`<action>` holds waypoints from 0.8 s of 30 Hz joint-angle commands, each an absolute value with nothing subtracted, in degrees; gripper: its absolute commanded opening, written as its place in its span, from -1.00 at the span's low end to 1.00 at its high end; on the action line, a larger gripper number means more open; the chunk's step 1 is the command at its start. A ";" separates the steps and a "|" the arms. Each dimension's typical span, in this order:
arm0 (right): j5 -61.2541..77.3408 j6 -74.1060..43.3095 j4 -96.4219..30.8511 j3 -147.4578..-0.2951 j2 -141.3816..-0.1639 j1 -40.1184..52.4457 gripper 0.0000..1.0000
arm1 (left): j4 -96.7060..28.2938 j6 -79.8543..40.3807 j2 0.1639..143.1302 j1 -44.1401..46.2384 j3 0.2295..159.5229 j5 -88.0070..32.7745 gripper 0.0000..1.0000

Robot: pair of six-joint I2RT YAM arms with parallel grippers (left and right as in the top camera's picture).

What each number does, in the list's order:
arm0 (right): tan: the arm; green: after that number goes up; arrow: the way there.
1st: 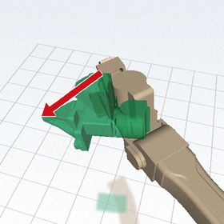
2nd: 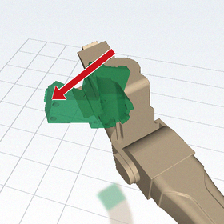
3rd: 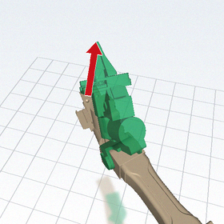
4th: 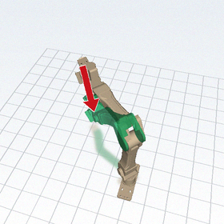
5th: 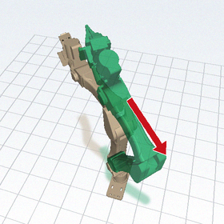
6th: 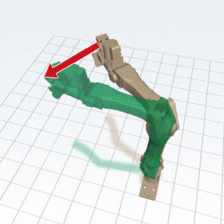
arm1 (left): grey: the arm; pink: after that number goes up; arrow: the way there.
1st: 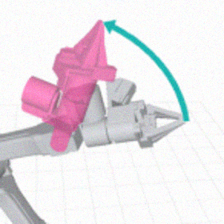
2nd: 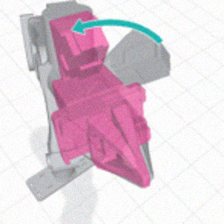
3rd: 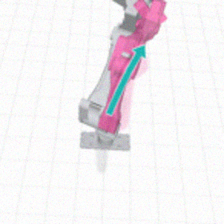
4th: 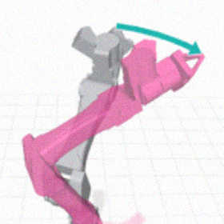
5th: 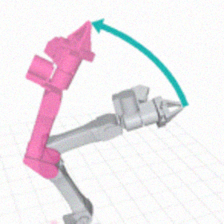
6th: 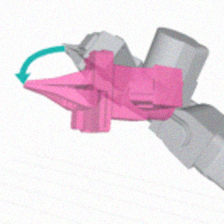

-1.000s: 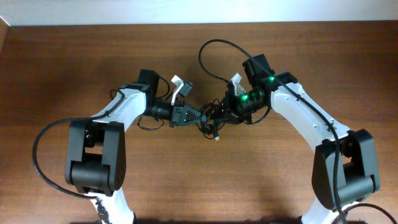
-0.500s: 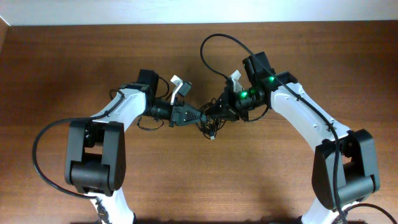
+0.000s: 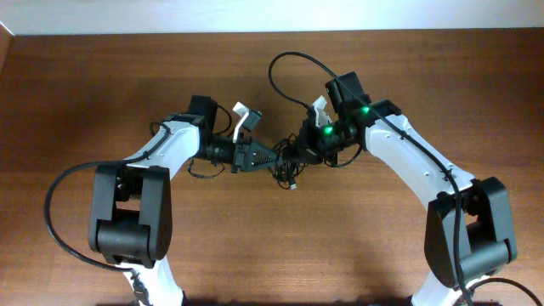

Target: Untangle cables

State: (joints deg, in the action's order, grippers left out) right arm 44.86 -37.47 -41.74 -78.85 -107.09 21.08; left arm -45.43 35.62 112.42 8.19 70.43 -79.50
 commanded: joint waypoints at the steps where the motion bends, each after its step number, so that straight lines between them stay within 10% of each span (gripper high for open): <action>1: 42.81 -33.04 -42.70 -78.70 -104.64 19.70 -0.92 | -47.03 36.86 112.81 8.14 70.30 -74.41 -1.00; 18: 59.55 -24.14 -51.27 -78.70 -96.36 6.50 -0.92 | -48.97 34.63 112.81 8.14 70.30 -54.92 -1.00; 24: 44.53 -19.88 -57.23 -78.70 -96.38 6.24 -0.92 | -42.15 1.06 112.81 8.14 70.30 -20.12 -1.00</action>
